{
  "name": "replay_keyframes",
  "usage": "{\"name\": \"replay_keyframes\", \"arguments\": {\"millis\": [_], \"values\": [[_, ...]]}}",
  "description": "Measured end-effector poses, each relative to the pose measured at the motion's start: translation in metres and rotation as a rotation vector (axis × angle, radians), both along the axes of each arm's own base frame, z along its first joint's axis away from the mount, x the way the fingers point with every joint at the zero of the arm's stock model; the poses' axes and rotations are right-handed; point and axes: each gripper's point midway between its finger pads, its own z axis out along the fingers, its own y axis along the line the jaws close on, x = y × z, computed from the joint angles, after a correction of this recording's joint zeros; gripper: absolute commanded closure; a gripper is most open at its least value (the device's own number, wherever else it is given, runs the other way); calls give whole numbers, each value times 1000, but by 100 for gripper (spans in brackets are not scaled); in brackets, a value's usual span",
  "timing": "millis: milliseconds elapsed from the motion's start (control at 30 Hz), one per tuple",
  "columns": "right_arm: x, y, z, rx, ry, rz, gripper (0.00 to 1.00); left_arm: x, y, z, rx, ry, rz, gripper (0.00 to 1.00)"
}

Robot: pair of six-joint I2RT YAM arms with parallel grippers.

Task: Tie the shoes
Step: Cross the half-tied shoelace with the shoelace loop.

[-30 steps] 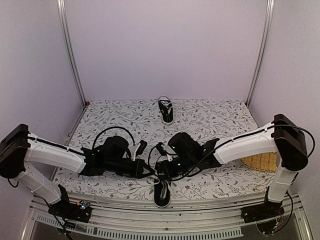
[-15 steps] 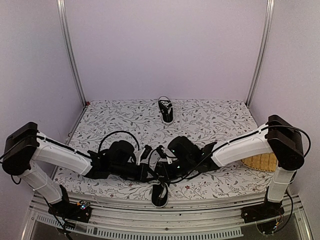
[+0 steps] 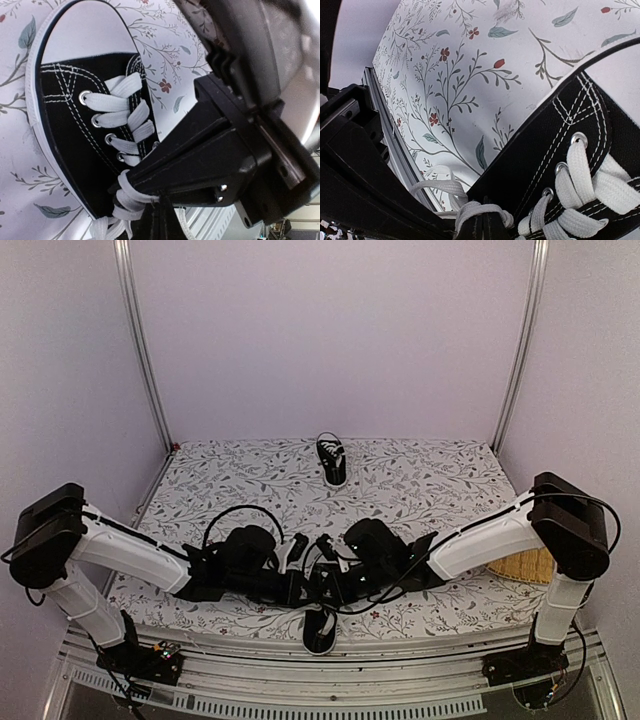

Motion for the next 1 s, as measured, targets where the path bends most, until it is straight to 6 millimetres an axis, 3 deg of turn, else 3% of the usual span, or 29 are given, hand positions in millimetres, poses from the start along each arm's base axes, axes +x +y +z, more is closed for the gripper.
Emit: {"name": "replay_keyframes", "arguments": {"millis": [167, 333, 533, 700, 1000], "values": [[-1, 0, 0, 11, -3, 2, 98, 0, 5, -2, 28, -2, 16, 86], [-1, -1, 0, 20, -7, 2, 98, 6, 18, 16, 53, -59, 64, 72], [-1, -1, 0, 24, -8, 2, 98, 20, 37, 43, 31, -129, 130, 71], [-1, -1, 0, 24, -8, 3, 98, 30, 53, 26, 91, -115, 162, 72], [-1, -1, 0, 24, -7, 3, 98, 38, 54, -21, 207, -69, 114, 81]]}}
